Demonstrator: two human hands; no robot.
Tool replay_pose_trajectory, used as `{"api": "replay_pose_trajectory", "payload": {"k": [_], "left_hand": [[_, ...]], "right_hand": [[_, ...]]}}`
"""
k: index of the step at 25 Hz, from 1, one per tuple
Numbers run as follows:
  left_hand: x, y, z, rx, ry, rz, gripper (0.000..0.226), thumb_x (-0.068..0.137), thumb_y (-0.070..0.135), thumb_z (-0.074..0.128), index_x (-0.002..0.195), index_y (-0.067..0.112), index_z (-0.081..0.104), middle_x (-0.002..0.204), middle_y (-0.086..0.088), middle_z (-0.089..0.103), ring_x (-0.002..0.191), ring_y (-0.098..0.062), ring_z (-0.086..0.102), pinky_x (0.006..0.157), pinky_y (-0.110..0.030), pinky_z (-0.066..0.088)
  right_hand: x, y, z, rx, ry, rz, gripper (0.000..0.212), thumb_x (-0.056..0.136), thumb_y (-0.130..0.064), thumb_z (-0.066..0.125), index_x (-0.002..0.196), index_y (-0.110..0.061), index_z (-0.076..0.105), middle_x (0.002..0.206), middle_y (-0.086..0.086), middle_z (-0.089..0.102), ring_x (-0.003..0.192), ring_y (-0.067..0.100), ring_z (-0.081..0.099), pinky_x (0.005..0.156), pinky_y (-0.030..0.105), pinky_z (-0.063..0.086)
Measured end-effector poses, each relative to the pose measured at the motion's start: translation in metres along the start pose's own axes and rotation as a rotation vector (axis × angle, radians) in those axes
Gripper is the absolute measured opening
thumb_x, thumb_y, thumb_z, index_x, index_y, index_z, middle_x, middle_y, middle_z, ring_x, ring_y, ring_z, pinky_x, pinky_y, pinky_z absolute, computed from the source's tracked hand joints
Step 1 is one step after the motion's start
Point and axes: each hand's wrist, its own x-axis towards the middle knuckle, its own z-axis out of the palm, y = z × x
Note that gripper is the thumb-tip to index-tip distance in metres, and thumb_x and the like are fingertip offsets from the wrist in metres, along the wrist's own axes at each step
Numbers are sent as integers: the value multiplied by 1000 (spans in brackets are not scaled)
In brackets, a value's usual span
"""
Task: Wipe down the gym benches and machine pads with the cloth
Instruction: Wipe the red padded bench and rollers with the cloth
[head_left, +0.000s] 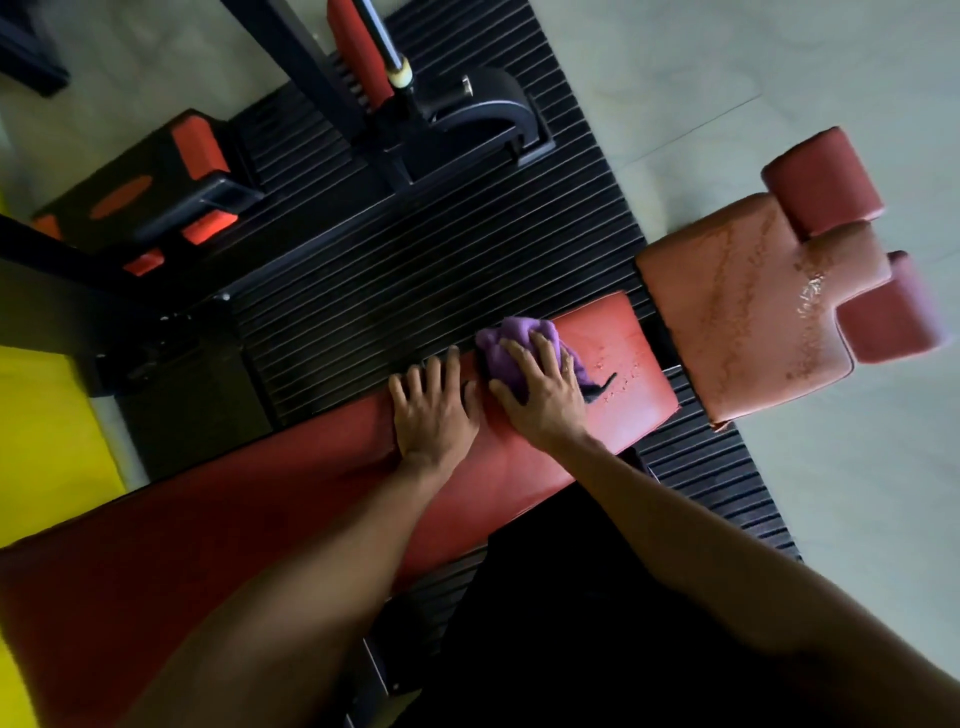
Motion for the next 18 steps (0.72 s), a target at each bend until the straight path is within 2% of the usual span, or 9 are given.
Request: {"api": "replay_pose_trajectory", "payload": {"k": [1, 3, 6, 8, 9, 13, 15, 18], "left_hand": [[5, 0, -4, 6, -67, 34, 60, 99, 51, 36, 152, 22, 39, 129, -10, 59, 110, -34, 55, 99, -53, 35], [23, -3, -11, -23, -240, 114, 68, 98, 65, 32, 157, 32, 24, 136, -13, 54, 114, -37, 56, 97, -53, 38], [53, -8, -16, -25, -418, 252, 77, 92, 79, 25, 157, 47, 2, 138, -17, 55, 113, -40, 61, 93, -49, 46], [61, -11, -17, 10, -405, 318, 78, 90, 82, 23, 156, 49, 0, 134, -18, 59, 109, -41, 64, 89, -47, 49], [61, -12, -16, 18, -378, 332, 78, 90, 83, 23, 157, 49, 1, 132, -18, 60, 108, -41, 65, 87, -47, 50], [60, -11, -12, 13, -324, 346, 76, 92, 77, 31, 157, 47, 8, 131, -18, 61, 108, -41, 64, 89, -47, 49], [59, -12, -11, 17, -310, 358, 76, 92, 77, 29, 158, 46, 7, 129, -18, 62, 105, -41, 65, 87, -47, 49], [58, -12, -11, 25, -320, 366, 76, 92, 79, 24, 158, 46, 5, 132, -16, 61, 106, -39, 65, 89, -47, 49]], "right_hand": [[-14, 18, 2, -26, 0, -23, 65, 97, -64, 49, 155, -42, 32, 168, 3, 18, 155, 35, 11, 124, 57, 19], [-28, 55, 0, -57, 18, 18, 67, 97, -67, 48, 156, -42, 28, 169, 1, 14, 155, 32, 14, 122, 57, 24], [-7, 68, -7, 81, 86, 301, 66, 96, -66, 49, 153, -42, 28, 163, -2, 19, 146, 37, 27, 110, 57, 40], [17, 42, -9, 177, 153, 436, 62, 94, -65, 48, 150, -43, 31, 156, -1, 25, 140, 39, 32, 107, 55, 41], [22, 27, -6, 201, 163, 441, 61, 94, -65, 48, 149, -43, 32, 155, -1, 26, 140, 39, 32, 109, 56, 40], [-32, 12, 24, 81, 177, 147, 64, 96, -60, 53, 154, -37, 35, 163, 4, 25, 151, 37, 23, 120, 54, 22], [-60, 40, 23, 38, 194, 119, 67, 95, -61, 56, 154, -36, 36, 164, 3, 26, 149, 36, 28, 118, 54, 28], [-43, 65, 13, 47, 191, 305, 68, 91, -66, 54, 151, -41, 32, 158, 0, 28, 143, 38, 31, 110, 57, 41]]}}
